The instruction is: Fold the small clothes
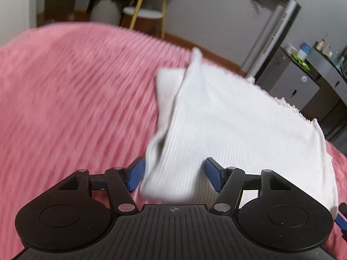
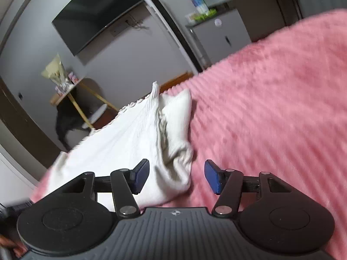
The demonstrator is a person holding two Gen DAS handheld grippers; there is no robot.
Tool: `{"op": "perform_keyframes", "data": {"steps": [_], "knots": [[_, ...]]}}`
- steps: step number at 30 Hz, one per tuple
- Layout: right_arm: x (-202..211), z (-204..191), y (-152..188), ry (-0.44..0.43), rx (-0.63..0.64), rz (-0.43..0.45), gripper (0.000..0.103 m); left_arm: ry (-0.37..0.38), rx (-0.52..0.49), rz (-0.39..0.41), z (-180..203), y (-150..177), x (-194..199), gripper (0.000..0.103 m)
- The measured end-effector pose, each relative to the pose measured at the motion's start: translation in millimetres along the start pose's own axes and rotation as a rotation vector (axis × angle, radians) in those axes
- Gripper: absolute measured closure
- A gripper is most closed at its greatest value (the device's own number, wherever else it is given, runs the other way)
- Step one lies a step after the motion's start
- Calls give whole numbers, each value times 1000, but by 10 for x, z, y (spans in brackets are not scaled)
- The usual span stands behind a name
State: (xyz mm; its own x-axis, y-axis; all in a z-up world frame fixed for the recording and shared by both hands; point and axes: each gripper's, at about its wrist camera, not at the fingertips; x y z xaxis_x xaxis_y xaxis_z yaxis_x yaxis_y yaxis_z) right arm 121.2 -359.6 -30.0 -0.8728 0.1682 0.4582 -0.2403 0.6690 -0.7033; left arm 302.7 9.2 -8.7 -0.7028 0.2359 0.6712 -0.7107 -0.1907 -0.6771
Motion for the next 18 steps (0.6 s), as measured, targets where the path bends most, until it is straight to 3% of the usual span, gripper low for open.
{"op": "perform_keyframes", "data": {"steps": [3,7,9,10,12,16,18], "knots": [[-51,-2,-13,-11,20,-18,47,18,60,-4,-74,45,24,36],[-282,23,6,-66,-72,-119,53,48,159,-25,-145,1,-35,37],[-373,27,2,-43,-76,-130,83,32,169,-31,-140,29,-58,54],[-411,37,-11,-39,-81,-137,87,26,152,-37,-126,7,-80,60],[-420,42,-34,-26,-84,-131,91,17,118,-32,-105,-25,-71,82],[-216,-70,1,47,31,-8,92,6,90,58,-98,-90,85,85],[-209,-95,85,114,93,12,91,-20,78,32,-136,-49,18,83]]}}
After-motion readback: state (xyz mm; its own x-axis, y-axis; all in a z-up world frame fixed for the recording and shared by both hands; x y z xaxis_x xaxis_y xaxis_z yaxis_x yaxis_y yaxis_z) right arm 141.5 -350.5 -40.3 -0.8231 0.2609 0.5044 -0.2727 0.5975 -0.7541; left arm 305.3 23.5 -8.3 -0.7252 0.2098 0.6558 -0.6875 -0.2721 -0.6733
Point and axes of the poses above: each gripper's, at about its wrist camera, not at the fingertips, and x roughly against the way its jaws point, z to its right, y to its underside, and after that the axes turned 6 degrees about z, right-handed
